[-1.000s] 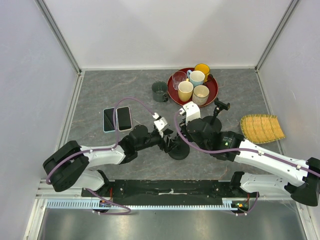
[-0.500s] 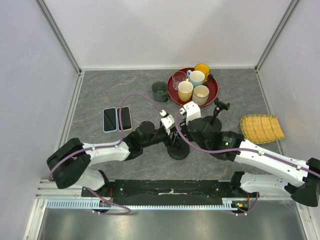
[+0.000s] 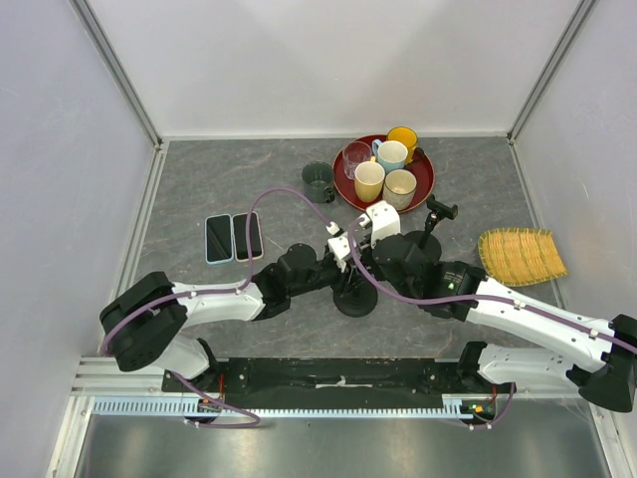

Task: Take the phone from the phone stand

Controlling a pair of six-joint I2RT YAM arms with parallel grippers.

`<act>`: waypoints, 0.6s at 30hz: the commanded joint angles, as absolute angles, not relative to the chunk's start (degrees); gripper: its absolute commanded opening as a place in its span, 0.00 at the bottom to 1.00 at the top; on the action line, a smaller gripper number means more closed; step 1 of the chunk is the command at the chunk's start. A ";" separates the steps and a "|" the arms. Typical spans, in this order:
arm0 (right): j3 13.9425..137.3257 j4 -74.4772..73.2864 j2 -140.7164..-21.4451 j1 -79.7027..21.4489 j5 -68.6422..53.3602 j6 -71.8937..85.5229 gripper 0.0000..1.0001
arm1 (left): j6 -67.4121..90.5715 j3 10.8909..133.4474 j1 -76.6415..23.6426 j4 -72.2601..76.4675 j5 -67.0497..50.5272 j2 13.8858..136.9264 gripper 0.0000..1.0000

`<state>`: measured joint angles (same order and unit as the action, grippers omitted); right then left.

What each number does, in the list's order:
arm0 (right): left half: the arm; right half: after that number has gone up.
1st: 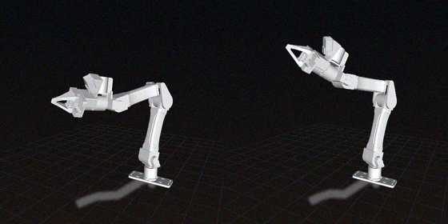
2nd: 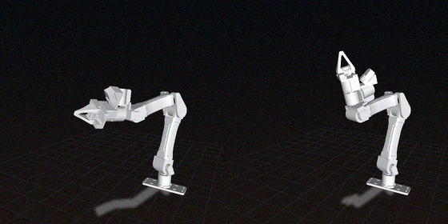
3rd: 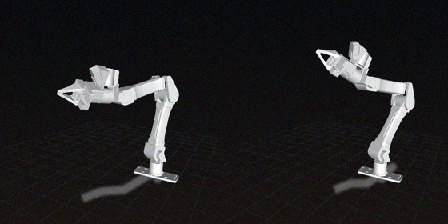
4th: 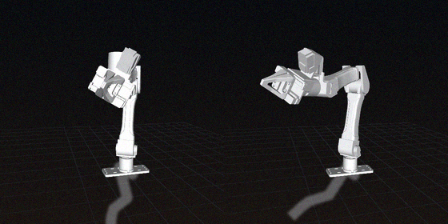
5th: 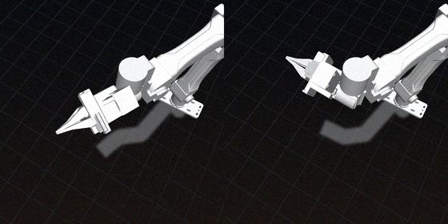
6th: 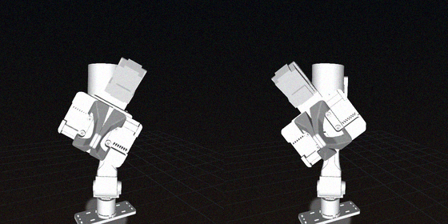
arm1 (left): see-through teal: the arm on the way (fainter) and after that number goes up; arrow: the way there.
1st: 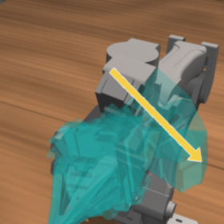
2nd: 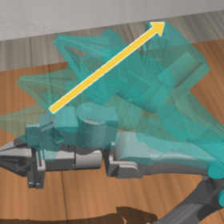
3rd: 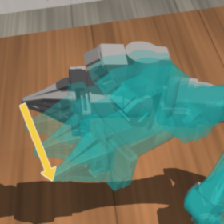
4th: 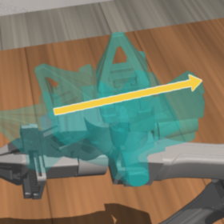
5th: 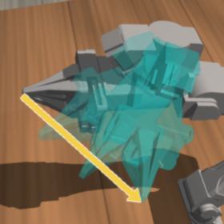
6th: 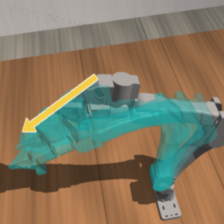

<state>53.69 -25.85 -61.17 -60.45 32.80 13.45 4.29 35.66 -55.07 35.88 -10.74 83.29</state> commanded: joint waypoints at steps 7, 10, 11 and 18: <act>55.80 -31.10 -61.08 -61.52 25.74 22.50 0.00 | 15.72 34.02 -54.49 34.10 22.31 81.12 0.02; 57.04 -35.67 -62.58 -61.79 29.51 23.73 0.00 | 18.27 33.49 -54.49 33.49 26.10 80.16 0.02; 57.13 -36.81 -62.93 -61.79 30.23 24.17 0.00 | 18.63 33.23 -54.49 33.49 26.54 79.90 0.02; 57.57 -39.28 -63.72 -61.79 32.25 27.42 0.00 | 21.26 32.26 -54.49 31.91 30.67 78.49 0.02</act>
